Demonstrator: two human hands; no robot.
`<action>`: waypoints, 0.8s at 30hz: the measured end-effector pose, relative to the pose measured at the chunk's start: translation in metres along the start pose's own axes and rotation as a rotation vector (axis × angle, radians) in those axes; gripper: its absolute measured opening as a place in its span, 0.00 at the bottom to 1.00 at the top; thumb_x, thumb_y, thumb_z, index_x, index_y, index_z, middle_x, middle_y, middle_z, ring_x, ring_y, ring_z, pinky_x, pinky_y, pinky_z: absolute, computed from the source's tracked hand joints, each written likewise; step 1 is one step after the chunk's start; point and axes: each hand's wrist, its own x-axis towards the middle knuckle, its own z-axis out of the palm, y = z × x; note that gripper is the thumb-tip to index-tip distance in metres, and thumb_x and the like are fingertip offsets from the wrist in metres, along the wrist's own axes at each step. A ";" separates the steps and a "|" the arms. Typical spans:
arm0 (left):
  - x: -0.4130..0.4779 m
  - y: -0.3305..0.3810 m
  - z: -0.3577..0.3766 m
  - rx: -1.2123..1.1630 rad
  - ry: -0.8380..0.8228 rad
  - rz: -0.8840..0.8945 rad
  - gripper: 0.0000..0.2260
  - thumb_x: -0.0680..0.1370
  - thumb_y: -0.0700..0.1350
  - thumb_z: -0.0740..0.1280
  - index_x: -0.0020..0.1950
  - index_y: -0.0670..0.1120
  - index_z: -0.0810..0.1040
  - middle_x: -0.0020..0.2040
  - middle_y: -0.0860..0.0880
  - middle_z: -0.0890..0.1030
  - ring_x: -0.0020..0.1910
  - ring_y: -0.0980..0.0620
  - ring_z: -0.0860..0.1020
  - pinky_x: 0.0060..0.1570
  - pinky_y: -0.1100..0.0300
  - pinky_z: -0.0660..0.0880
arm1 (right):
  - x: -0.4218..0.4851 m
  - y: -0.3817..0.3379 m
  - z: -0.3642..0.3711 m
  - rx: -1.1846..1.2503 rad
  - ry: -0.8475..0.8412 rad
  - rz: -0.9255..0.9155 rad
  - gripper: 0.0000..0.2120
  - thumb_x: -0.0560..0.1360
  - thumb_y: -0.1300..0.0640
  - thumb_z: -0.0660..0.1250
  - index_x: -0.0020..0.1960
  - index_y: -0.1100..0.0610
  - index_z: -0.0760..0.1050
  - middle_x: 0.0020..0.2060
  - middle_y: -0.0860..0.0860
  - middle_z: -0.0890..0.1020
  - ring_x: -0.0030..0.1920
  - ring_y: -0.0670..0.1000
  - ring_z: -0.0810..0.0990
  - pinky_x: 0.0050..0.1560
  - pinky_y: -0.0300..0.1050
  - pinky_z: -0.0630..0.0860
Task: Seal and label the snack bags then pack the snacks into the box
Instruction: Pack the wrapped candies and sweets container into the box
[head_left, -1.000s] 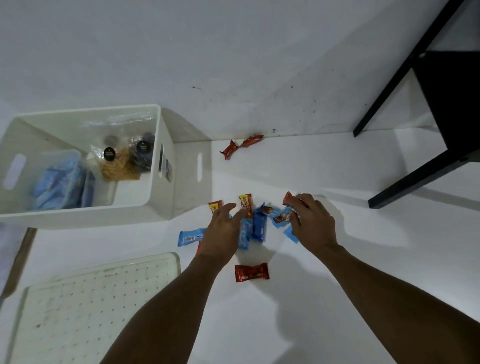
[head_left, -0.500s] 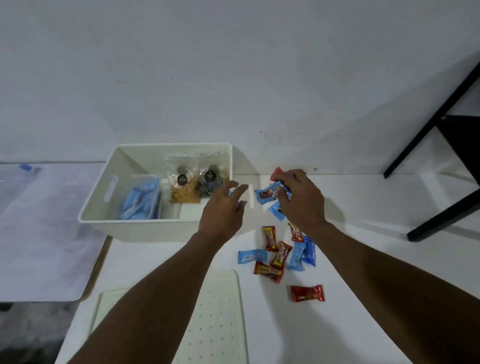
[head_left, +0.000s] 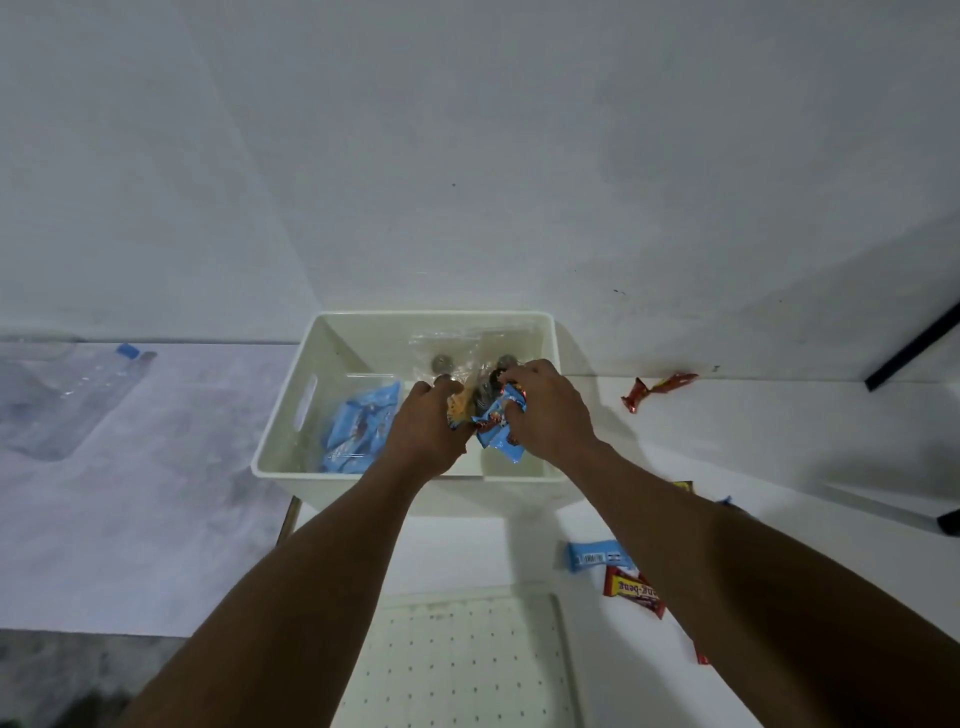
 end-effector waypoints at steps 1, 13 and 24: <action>0.005 -0.002 0.002 0.009 -0.024 0.008 0.20 0.72 0.45 0.73 0.63 0.47 0.76 0.52 0.45 0.76 0.53 0.43 0.77 0.48 0.57 0.72 | 0.003 0.000 0.003 0.013 -0.013 0.012 0.17 0.76 0.57 0.66 0.65 0.51 0.76 0.65 0.53 0.74 0.60 0.59 0.76 0.59 0.54 0.75; -0.002 0.028 0.027 0.037 0.108 0.124 0.20 0.76 0.45 0.68 0.68 0.45 0.75 0.62 0.41 0.78 0.62 0.40 0.74 0.60 0.48 0.73 | -0.010 0.021 -0.016 0.072 0.153 -0.064 0.13 0.76 0.59 0.65 0.59 0.54 0.79 0.55 0.53 0.80 0.50 0.54 0.82 0.52 0.52 0.79; -0.107 0.086 0.147 0.323 0.043 0.545 0.25 0.76 0.59 0.63 0.70 0.49 0.74 0.70 0.41 0.73 0.74 0.37 0.66 0.74 0.36 0.58 | -0.173 0.208 -0.028 -0.366 0.078 0.127 0.40 0.69 0.30 0.63 0.75 0.48 0.63 0.77 0.56 0.64 0.76 0.62 0.60 0.68 0.72 0.62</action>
